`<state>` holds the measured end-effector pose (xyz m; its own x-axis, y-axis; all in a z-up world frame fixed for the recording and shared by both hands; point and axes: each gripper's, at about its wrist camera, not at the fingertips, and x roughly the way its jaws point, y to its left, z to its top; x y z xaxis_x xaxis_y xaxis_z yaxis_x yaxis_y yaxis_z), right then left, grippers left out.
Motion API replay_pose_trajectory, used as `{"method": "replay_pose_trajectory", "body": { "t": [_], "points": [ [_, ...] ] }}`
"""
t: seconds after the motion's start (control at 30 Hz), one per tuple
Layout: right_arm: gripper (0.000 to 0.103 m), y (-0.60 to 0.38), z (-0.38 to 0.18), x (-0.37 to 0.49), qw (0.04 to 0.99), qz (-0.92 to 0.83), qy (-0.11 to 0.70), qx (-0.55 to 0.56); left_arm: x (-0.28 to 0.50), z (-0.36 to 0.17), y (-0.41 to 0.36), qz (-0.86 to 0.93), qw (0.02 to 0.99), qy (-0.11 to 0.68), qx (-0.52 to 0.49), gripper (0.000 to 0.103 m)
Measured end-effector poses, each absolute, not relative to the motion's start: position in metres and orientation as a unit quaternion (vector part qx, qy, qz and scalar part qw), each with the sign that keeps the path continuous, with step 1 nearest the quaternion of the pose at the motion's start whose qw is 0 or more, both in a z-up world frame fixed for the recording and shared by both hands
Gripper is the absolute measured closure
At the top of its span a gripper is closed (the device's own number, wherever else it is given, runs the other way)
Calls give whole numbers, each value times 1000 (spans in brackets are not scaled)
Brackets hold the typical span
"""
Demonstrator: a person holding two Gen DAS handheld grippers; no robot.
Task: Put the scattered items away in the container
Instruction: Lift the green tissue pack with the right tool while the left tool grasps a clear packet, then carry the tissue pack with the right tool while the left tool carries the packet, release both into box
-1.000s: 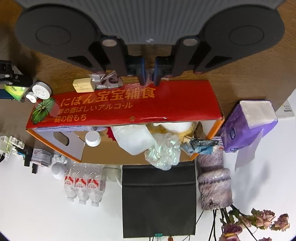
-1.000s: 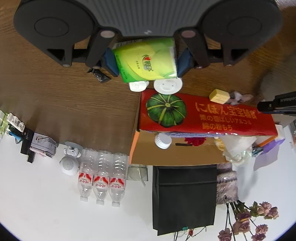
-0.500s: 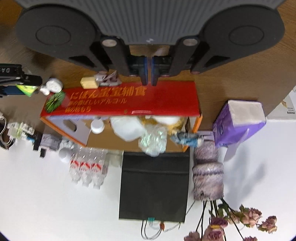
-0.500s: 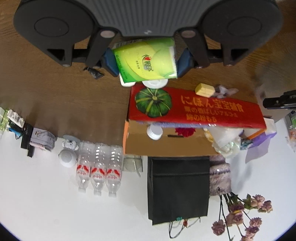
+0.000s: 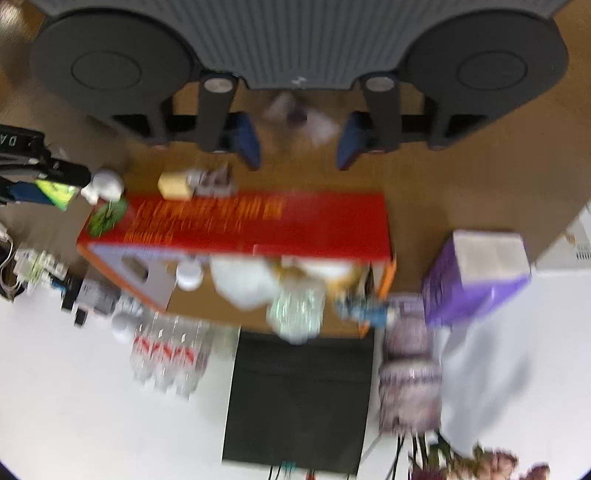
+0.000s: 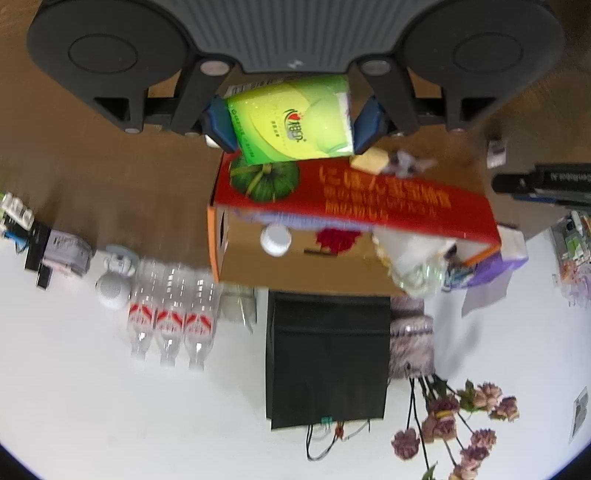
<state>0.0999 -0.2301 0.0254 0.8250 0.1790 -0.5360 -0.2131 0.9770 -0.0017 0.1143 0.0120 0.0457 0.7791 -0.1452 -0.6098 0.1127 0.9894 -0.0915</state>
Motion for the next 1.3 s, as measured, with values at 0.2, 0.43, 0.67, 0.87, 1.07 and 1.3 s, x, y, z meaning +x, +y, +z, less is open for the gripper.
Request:
{"method": "replay_pose_trajectory", "body": {
  "t": [0.2, 0.43, 0.67, 0.87, 1.07, 1.3],
  "points": [
    [37, -230, 12, 94, 949, 102, 296, -33, 115, 25, 9, -55, 937, 345, -9, 78],
    [36, -228, 11, 91, 949, 107, 295, -36, 114, 28, 6, -66, 943, 325, 0, 94],
    [36, -229, 18, 89, 951, 110, 287, -27, 93, 63, 6, -95, 963, 251, -19, 94],
    [36, -223, 57, 98, 967, 115, 229, -19, 103, 120, -10, -123, 978, 166, -34, 94],
    [36, -198, 90, 144, 971, 123, 205, -13, 160, 134, -27, -119, 976, 160, -82, 94],
    [36, -180, 78, 207, 971, 96, 219, -19, 221, 99, -10, -92, 966, 199, -136, 94]
  ]
}}
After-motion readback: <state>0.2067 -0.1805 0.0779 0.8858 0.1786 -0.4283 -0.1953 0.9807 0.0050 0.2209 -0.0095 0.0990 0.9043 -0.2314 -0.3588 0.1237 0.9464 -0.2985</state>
